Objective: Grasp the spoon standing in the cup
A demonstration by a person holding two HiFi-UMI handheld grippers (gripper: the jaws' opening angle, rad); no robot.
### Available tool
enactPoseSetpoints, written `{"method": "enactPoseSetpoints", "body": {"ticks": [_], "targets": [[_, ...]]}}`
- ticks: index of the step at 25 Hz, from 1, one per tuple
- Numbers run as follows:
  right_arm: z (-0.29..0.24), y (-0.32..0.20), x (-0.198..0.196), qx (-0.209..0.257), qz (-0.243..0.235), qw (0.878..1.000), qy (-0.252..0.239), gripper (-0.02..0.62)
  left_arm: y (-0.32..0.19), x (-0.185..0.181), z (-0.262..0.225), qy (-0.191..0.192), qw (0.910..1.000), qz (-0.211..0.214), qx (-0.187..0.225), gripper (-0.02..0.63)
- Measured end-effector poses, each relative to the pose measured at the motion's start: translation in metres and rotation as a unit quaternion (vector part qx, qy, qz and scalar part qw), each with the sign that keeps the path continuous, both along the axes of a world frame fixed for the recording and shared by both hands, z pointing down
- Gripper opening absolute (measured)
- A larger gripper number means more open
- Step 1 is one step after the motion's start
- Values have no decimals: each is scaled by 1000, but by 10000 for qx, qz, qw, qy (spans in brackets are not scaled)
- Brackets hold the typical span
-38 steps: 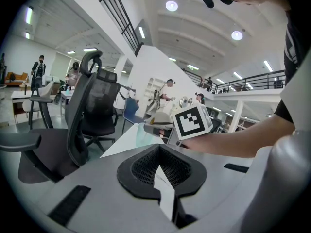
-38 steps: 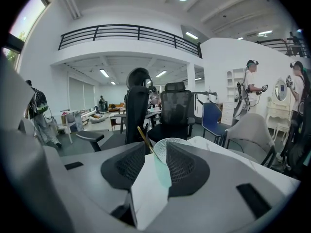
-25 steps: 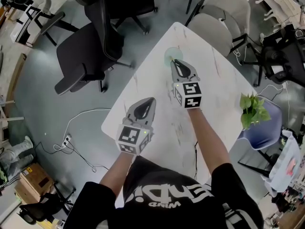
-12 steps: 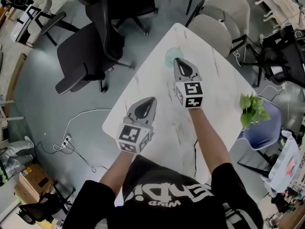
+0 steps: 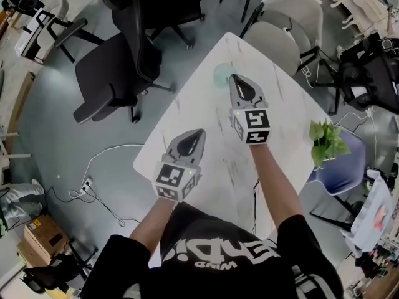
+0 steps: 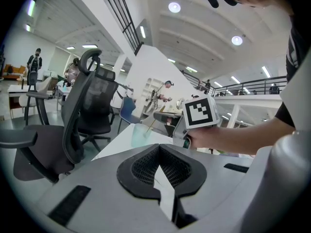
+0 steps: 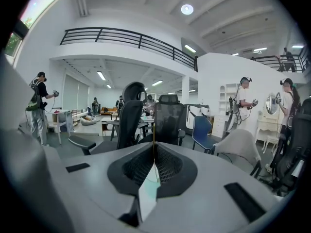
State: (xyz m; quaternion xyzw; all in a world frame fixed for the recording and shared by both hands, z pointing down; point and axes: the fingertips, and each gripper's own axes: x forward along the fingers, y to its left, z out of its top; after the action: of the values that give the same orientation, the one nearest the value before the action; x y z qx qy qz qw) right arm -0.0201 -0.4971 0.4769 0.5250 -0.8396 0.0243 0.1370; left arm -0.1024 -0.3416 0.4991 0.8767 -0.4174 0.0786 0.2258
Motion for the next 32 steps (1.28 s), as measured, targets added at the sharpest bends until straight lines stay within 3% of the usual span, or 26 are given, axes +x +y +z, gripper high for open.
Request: {"method": "enactPoseSetpoints", "body": {"ticks": [16,32], "targets": [[-55,53,25,467,-23,9983,-354,14,31,11,-16,-102,9999,56,99,14],[-83,169,45,480,-36,9958,-784,15,94,34,-45,-98,9991,205,348,14]]}}
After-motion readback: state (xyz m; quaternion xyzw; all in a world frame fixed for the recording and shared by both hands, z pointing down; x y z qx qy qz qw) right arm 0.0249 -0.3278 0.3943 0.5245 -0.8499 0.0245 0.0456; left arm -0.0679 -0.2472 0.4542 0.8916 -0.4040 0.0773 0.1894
